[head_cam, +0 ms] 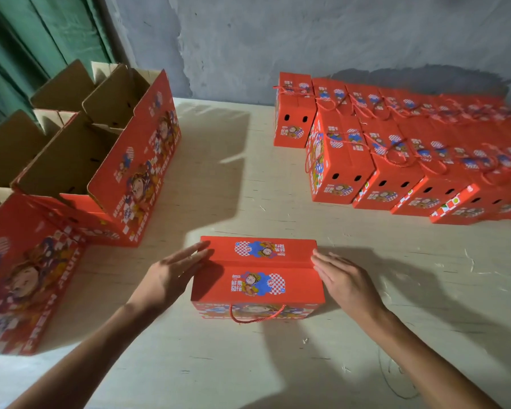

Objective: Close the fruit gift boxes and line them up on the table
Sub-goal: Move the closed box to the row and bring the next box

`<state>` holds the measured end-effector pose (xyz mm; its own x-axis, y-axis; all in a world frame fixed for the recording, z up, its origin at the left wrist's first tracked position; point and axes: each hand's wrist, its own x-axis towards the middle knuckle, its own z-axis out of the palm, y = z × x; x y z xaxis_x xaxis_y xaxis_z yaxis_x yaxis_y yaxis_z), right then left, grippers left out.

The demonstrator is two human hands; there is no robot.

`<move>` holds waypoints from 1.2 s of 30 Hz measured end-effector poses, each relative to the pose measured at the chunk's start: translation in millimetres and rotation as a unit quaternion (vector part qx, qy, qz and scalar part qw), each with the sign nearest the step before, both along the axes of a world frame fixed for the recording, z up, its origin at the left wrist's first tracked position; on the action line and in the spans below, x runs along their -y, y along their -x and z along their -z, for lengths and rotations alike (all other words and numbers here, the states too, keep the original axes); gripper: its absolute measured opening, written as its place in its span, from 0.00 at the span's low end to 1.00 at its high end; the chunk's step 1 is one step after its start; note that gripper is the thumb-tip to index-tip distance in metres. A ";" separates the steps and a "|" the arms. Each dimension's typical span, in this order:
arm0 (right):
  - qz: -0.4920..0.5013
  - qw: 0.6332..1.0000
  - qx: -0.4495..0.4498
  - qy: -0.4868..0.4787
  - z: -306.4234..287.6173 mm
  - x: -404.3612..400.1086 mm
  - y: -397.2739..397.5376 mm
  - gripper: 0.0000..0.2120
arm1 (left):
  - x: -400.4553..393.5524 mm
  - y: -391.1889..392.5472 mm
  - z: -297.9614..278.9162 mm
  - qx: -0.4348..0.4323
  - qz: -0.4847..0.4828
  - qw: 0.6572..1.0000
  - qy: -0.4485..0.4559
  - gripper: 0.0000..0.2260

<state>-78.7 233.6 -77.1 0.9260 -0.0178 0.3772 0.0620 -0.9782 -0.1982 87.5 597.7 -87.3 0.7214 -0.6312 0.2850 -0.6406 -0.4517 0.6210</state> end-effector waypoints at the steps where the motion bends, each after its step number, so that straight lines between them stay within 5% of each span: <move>1: 0.001 1.000 0.005 0.007 0.1 -1.5 0.8 0.20 | 1.2 -0.2 0.1 0.024 0.004 1.000 0.004 0.14; 6: 0.028 0.997 0.029 0.069 0.3 -13.0 3.4 0.26 | 2.0 -8.7 2.7 0.207 0.037 0.977 -0.035 0.12; 13: 0.009 0.987 0.019 0.158 0.0 -20.6 3.0 0.28 | -1.0 -3.3 8.1 0.250 0.046 0.965 -0.069 0.12; 18: -0.022 0.979 0.016 0.202 -14.2 -12.8 -10.7 0.18 | 18.2 -15.4 -18.2 0.283 0.095 0.950 -0.097 0.13; 20: -0.035 0.977 0.028 0.207 -16.7 -12.6 -11.7 0.11 | 20.4 -14.8 -23.2 0.281 0.105 0.948 -0.102 0.14; 30: -0.029 0.963 0.043 0.264 -9.8 -24.6 -15.9 0.06 | 7.9 -0.8 -16.1 0.211 0.115 0.969 -0.059 0.19; 36: -0.028 0.947 0.040 0.317 -3.2 -36.2 -10.3 0.18 | 8.0 11.7 -0.1 0.164 0.070 0.982 -0.067 0.17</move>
